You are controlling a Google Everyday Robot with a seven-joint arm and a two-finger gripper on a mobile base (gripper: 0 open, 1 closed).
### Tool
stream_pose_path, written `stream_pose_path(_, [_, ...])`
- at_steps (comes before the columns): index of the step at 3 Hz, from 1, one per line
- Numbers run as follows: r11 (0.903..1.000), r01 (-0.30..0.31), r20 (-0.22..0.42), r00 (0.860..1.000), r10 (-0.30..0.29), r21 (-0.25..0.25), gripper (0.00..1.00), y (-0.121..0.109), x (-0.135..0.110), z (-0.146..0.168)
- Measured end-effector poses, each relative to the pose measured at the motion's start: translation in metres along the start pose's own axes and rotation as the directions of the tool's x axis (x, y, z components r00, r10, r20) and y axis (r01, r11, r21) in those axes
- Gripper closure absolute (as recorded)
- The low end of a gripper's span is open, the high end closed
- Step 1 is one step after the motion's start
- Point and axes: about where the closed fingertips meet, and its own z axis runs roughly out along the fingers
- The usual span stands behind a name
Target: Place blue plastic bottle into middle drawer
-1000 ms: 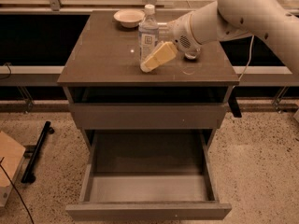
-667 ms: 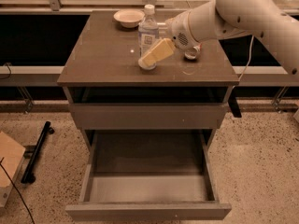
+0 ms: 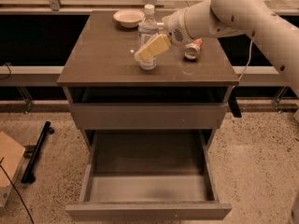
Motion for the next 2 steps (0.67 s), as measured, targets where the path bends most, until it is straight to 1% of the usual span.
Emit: stream_pose_path(2, [0.9984,-0.057,0.065,0.996,0.056,0.001,0.00,-0.0157,-0.0108,0.0163])
